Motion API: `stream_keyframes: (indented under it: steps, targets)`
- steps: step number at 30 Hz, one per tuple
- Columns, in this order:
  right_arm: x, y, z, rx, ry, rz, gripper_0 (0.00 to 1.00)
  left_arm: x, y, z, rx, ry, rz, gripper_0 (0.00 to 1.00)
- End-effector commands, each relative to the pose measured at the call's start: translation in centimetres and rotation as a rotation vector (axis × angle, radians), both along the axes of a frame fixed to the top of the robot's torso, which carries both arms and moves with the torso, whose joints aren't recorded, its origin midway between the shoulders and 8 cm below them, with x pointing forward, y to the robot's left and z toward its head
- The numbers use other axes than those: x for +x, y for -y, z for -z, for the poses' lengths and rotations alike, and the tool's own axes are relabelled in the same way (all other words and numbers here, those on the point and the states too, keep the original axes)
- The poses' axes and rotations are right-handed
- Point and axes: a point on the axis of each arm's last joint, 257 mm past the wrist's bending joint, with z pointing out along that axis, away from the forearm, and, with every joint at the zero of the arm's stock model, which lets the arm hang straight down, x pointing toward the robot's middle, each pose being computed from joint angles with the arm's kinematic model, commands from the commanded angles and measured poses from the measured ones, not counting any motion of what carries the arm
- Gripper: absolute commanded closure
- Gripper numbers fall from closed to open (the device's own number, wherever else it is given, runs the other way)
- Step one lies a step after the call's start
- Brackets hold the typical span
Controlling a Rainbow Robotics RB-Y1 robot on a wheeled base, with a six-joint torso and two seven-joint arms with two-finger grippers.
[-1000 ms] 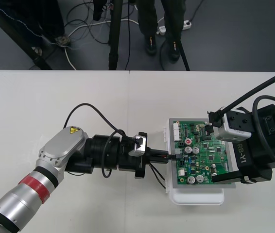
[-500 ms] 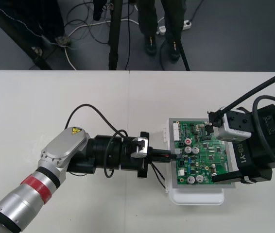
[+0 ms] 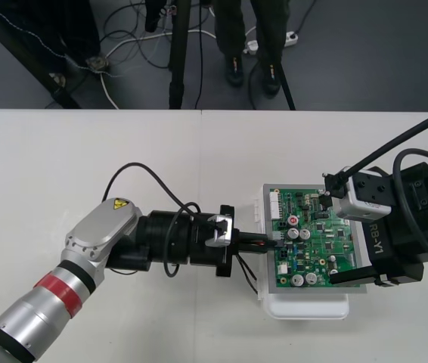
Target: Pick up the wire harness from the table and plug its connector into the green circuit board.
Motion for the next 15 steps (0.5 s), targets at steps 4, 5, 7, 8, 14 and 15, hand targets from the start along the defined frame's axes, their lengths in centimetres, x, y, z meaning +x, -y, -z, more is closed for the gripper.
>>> stream_keyframes:
  steps: [4, 5, 7, 8, 14, 15]
  targets:
    - [-0.03, -0.66, -0.5, -0.009, 0.048, -0.052, 0.0, -0.75, 3.87, -3.82, -0.081, 0.12, 0.051, 1.0]
    - [-0.03, -0.66, -0.5, -0.009, 0.048, -0.052, 0.0, -0.74, 3.86, -3.77, -0.08, 0.119, 0.05, 1.0]
    - [-0.03, -0.66, -0.5, -0.009, 0.048, -0.052, 0.0, -0.8, 3.9, -3.79, -0.08, 0.12, 0.052, 1.0]
    - [-0.03, -0.66, -0.5, -0.009, 0.048, -0.052, 0.0, -0.74, 3.86, -3.77, -0.08, 0.119, 0.05, 1.0]
    - [-0.03, -0.66, -0.5, -0.009, 0.048, -0.052, 0.0, -0.69, 3.73, -3.62, -0.075, 0.12, 0.049, 1.0]
    - [-0.03, -0.66, -0.5, -0.009, 0.048, -0.052, 0.0, -0.66, 3.67, -3.58, -0.073, 0.12, 0.049, 1.0]
